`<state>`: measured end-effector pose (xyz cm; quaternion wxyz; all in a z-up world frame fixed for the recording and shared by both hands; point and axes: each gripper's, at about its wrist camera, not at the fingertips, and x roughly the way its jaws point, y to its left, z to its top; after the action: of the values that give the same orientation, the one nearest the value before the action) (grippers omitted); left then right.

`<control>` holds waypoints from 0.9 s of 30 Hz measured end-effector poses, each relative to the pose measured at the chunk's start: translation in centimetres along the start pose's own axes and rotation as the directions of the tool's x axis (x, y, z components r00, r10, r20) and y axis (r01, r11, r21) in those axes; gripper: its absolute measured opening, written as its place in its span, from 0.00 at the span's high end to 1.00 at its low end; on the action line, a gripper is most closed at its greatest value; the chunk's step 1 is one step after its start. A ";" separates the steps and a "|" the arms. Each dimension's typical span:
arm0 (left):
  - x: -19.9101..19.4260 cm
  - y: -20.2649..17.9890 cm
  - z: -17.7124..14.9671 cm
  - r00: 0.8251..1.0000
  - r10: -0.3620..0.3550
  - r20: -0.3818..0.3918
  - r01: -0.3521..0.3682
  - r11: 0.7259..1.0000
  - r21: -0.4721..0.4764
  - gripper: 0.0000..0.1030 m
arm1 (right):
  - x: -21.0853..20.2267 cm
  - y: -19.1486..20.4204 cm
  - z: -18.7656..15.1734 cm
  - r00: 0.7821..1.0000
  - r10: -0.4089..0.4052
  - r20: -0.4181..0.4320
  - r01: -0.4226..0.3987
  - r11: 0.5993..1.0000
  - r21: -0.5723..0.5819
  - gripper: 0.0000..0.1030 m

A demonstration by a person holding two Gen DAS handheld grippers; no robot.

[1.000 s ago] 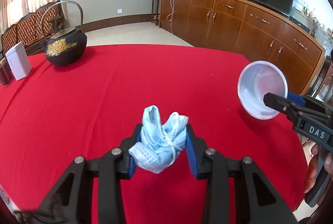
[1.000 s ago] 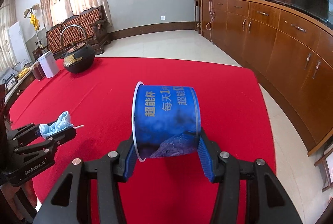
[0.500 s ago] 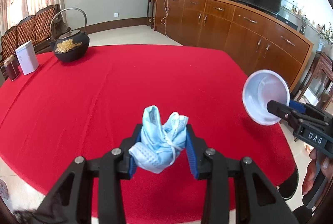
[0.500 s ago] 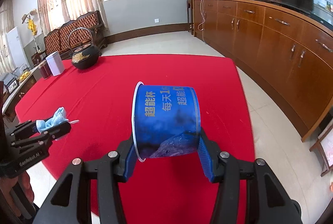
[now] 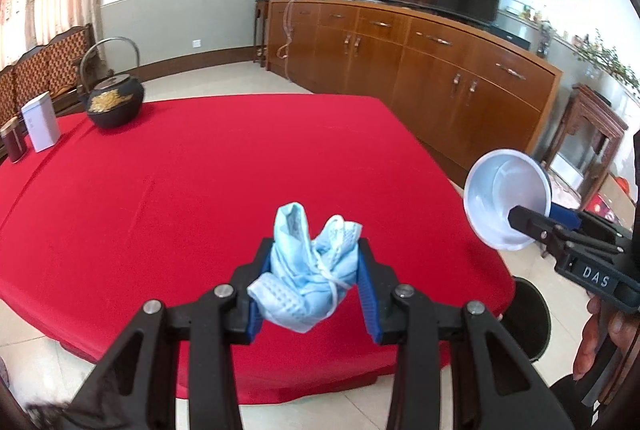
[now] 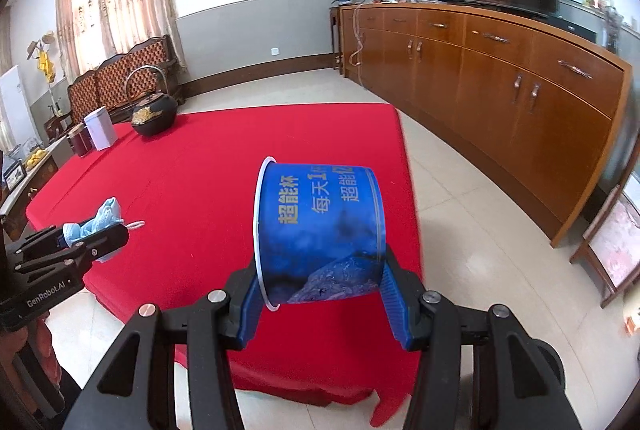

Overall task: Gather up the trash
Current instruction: 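Carry the blue cup and light blue cloth over the black bucket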

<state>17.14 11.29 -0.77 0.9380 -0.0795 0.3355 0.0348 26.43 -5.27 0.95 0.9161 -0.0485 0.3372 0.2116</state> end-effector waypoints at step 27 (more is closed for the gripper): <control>1.2 -15.8 -1.5 0.962 -0.268 -0.059 0.274 0.940 0.203 0.61 | -10.4 -13.9 -8.8 0.969 -0.248 -0.022 0.247 0.945 0.213 0.48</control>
<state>19.02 -4.48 -0.69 0.9317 -0.0264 0.3377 -0.1311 19.89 -23.57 0.10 0.9361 0.0090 0.3469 0.0577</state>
